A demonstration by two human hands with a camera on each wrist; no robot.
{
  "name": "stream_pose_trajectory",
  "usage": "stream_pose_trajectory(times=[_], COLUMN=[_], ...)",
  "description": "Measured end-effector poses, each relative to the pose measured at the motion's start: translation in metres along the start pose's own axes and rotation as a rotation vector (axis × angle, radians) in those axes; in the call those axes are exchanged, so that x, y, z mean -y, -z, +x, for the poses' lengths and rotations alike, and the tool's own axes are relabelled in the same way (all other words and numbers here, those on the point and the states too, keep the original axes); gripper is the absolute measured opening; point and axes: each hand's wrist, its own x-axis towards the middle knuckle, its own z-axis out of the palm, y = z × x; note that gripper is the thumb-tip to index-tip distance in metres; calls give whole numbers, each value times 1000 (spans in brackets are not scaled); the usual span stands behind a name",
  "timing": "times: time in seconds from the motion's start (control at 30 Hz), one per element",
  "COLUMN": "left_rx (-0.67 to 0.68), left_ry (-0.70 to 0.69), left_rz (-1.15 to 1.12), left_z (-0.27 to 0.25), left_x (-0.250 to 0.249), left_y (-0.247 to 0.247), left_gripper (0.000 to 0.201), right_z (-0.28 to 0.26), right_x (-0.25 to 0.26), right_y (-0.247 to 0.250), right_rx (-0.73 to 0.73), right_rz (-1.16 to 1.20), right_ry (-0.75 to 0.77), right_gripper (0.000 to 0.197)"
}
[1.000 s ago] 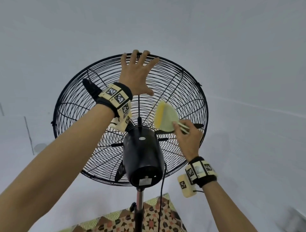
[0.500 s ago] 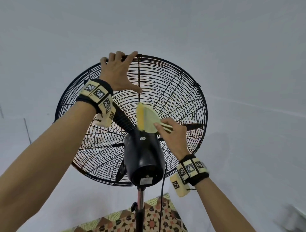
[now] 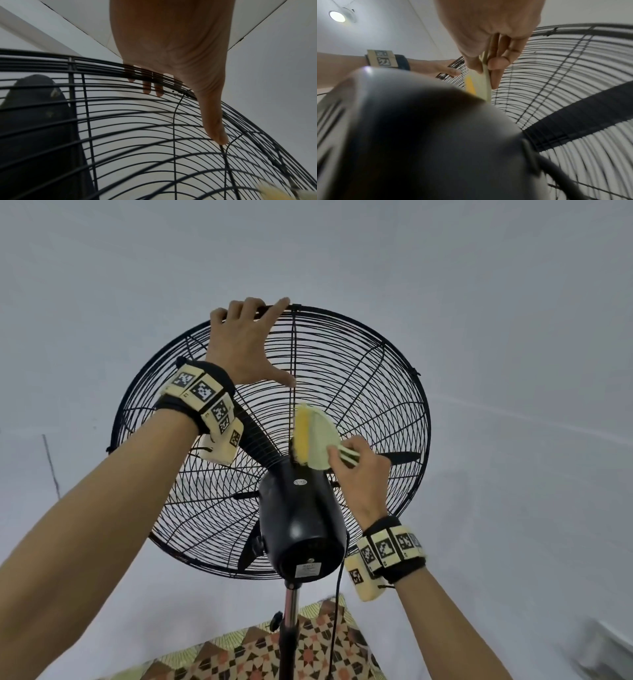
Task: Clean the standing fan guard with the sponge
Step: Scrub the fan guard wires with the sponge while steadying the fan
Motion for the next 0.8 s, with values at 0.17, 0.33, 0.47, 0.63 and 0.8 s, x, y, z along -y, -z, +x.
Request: stream_pose_trajectory(times=[0.17,0.33,0.47,0.63,0.8], left_rx=[15,-11,-21,-6,-4], left_ry=[21,0,14,9,6], left_rz=[21,14,28,61,110], left_z=[-2,-3,-4,0,4], left_x=[0,-6,-3,-13,-26], left_y=[4,6,9,11,8], left_gripper=[136,134,134,135,133], right_z=[-9,-3,-3,0,12], right_x=[-9,13,5,23,18], right_y=[17,2,16,14,9], right_rx=[-105,46,-65,0,-112], right_rz=[-26,1,-54,58,-22], right_ry=[-122,47,-116,-50,-150], right_gripper=[19,19,19,18,17])
